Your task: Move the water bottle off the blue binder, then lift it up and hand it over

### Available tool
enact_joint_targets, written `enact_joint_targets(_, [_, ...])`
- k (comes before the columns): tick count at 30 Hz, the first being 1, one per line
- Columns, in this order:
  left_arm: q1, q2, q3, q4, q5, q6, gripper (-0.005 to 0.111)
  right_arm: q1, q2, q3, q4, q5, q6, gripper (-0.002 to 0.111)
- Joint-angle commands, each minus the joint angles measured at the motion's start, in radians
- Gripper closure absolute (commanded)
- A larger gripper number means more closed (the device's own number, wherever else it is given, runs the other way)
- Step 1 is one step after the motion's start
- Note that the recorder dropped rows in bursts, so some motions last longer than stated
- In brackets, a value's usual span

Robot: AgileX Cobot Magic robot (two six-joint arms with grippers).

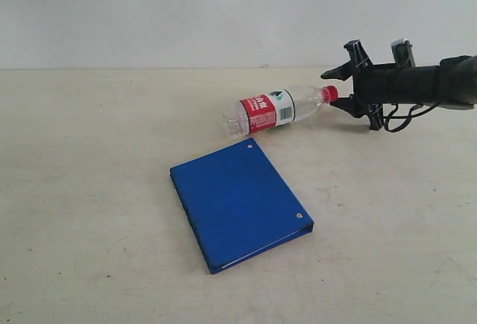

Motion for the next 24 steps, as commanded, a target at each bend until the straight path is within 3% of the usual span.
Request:
enact_joint_targets(1, [-0.007, -0.003, -0.002, -0.01, -0.01, 0.003, 0.102, 0.026, 0.022, -0.001, -0.015, 0.018, -0.006, 0.054])
enact_joint_targets(7, [-0.007, -0.003, -0.002, -0.01, -0.01, 0.003, 0.102, 0.026, 0.022, -0.001, -0.015, 0.076, -0.008, 0.057])
enact_joint_targets(16, [-0.007, -0.003, -0.002, -0.01, -0.01, 0.003, 0.102, 0.026, 0.022, -0.001, -0.015, -0.073, -0.032, 0.088])
enact_joint_targets(20, [-0.007, -0.003, -0.002, -0.01, -0.01, 0.003, 0.102, 0.026, 0.022, -0.001, -0.015, -0.048, -0.036, 0.107])
enact_joint_targets(24, [-0.007, -0.003, -0.002, -0.01, -0.01, 0.003, 0.102, 0.026, 0.016, -0.001, -0.015, 0.085, -0.132, 0.108])
